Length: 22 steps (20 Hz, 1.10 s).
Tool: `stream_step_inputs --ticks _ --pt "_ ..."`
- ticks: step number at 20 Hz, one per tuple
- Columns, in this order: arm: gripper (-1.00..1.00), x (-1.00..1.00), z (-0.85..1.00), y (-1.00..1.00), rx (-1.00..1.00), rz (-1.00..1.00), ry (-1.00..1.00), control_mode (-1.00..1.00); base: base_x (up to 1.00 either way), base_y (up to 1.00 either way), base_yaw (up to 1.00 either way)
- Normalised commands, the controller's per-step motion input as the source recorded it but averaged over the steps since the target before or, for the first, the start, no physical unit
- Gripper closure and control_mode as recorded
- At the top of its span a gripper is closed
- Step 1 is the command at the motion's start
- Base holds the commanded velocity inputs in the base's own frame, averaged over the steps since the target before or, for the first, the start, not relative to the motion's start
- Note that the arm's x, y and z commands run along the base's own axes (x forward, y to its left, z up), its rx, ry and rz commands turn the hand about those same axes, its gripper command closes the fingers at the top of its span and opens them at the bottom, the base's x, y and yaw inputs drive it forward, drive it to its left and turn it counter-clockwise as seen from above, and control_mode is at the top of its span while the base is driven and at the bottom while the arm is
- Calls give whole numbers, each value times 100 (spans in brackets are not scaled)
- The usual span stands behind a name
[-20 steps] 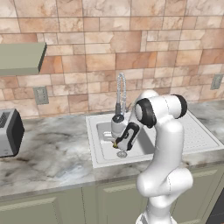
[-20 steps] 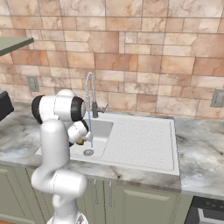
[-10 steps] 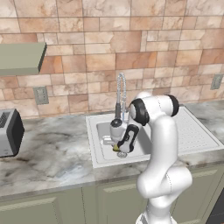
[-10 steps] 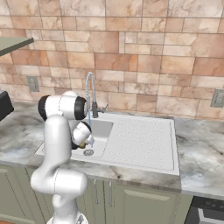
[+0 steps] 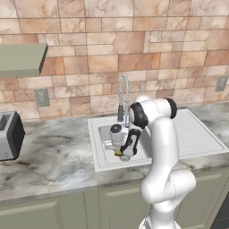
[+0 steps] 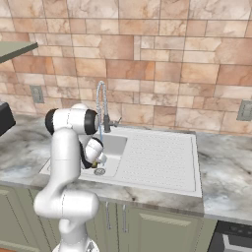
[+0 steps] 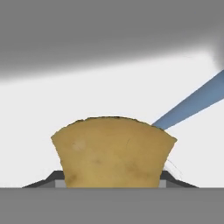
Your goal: Soak the sponge with water for a few seconds and then drop it inside the sink.
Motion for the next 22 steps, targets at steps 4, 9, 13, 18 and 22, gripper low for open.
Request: stream_step_inputs --ticks 4,9,13,18,22 --pt "100 4 -26 0 0 0 0 -100 0 0 0" --pt "100 0 -18 0 0 0 0 -100 0 0 0" --pt "100 6 -16 0 0 0 1 -100 0 0 0" --pt "100 23 -14 0 -2 0 0 -100 0 0 0" --pt "100 14 -2 0 -1 0 0 -100 0 0 0"
